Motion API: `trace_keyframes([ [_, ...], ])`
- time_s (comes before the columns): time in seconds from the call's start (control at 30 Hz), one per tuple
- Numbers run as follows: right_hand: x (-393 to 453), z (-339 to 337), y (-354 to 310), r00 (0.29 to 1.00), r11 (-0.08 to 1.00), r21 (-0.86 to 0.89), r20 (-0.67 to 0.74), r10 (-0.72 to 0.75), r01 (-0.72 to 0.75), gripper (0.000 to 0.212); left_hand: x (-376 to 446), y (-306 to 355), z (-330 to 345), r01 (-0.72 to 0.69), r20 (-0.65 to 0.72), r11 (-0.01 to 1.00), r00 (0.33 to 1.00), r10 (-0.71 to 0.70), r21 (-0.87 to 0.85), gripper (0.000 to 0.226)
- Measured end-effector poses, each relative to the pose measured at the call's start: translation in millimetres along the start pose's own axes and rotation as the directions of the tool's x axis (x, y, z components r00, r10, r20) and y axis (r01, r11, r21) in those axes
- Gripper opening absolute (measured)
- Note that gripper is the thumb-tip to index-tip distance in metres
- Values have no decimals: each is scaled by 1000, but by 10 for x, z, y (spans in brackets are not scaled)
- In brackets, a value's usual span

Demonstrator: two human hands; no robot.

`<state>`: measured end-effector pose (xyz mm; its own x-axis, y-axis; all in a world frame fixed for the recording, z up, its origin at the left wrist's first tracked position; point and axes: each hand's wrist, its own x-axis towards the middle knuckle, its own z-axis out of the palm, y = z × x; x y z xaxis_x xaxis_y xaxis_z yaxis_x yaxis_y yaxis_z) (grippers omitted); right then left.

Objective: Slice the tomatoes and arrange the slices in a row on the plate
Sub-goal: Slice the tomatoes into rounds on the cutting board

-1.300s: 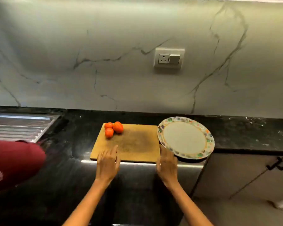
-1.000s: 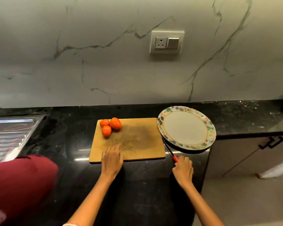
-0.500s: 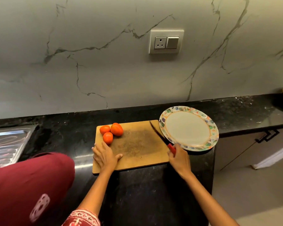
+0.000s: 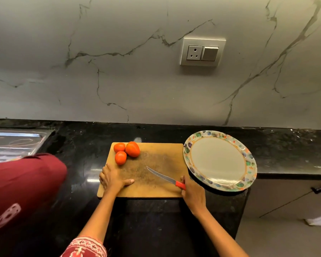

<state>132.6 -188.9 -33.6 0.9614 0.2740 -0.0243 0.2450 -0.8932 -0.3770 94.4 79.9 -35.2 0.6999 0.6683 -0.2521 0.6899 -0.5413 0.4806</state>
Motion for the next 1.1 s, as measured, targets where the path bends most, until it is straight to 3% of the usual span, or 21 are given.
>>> trace_keyframes([
  [0.33,154,-97,3,996,998,-23,-66,60,-62,18,-174,45,73,1,3,1000,1000,-1,-13,130],
  [0.47,364,-120,-79,989,988,100,-75,129,-121,16,-112,123,-5,39,32,999,999,-39,2,130],
  [0.6,513,-115,-112,978,932,323,-68,199,-167,16,27,240,-73,-122,-123,985,987,107,-119,95],
  [0.77,615,-13,-121,968,824,509,91,234,-247,19,107,384,-46,-219,-175,962,966,190,-163,59],
  [0.93,631,22,-159,966,784,566,177,188,-256,36,105,314,87,-222,-240,952,956,170,-212,44],
  [1.0,629,52,-168,973,764,602,147,178,-230,36,20,290,162,-314,-282,924,927,249,-217,45],
  [1.1,630,116,-168,983,757,629,82,163,-178,28,-147,271,303,-540,-247,818,835,491,-200,49],
])
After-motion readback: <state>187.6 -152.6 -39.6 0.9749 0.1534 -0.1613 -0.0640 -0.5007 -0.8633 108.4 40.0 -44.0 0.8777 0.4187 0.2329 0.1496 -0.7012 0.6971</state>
